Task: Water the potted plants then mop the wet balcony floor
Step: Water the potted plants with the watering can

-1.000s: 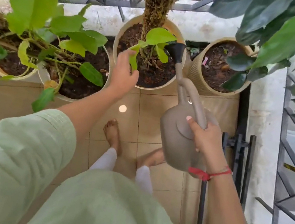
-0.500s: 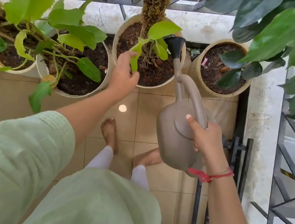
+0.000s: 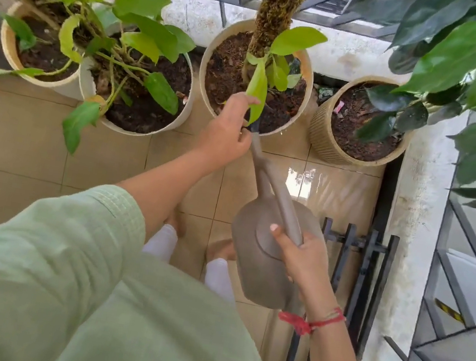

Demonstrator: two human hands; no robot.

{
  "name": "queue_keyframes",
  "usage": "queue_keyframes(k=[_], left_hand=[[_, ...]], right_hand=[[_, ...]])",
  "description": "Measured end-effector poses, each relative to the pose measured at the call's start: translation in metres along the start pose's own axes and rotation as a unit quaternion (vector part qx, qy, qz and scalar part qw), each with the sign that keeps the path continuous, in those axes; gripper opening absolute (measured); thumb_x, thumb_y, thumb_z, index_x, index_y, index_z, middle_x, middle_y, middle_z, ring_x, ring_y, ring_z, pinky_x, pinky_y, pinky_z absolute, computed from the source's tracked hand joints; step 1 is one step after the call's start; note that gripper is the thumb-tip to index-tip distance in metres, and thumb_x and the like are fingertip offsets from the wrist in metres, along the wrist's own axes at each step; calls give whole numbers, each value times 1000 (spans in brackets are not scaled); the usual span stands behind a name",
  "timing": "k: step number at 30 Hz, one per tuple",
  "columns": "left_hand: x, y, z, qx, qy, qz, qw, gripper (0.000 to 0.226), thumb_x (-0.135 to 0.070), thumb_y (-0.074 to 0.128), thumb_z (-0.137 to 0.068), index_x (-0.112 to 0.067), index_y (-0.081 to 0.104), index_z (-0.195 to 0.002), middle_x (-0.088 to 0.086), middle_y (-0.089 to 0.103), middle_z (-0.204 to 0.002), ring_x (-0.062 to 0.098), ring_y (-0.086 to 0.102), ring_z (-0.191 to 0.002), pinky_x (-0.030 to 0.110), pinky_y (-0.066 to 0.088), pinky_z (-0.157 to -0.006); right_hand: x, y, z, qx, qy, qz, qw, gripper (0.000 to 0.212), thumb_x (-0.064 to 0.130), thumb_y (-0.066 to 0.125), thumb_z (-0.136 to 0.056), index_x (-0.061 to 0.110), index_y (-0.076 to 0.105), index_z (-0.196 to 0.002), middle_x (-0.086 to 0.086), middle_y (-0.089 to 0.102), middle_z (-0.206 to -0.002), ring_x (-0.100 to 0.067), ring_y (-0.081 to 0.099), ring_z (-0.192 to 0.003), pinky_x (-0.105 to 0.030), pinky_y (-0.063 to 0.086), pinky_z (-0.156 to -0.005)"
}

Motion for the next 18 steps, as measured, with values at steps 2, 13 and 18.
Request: queue_keyframes(k=[2, 13, 18], left_hand=[[1, 6, 6, 25, 13, -7, 1000, 53, -1, 50, -83, -12, 41, -134, 3, 40, -138, 16, 56, -97, 22, 43, -71], [137, -27, 47, 36, -217, 80, 972, 67, -16, 54, -91, -18, 21, -149, 8, 33, -146, 20, 54, -110, 31, 43, -99], [232, -65, 82, -80, -426, 276, 858, 26, 0, 50, -92, -10, 50, -116, 7, 55, -104, 19, 52, -93, 24, 43, -71]], right_hand=[[10, 7, 3, 6, -14, 13, 1000, 41, 38, 67, -84, 19, 44, -56, 6, 40, -45, -11, 41, -40, -20, 34, -40], [36, 82, 13, -13, -42, 40, 998, 45, 42, 70, -80, 7, 50, -60, -5, 46, -56, -18, 45, -54, -27, 32, -53], [37, 118, 36, -44, -21, 19, 999, 48, 34, 72, -80, -11, 59, -73, -9, 52, -61, -19, 49, -60, -29, 34, -55]])
Point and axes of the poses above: each hand's wrist, its own z-axis away from the middle knuckle, its own y-axis out of the palm, x = y × z, the point moved 10 cm from there along -z, towards the middle knuckle
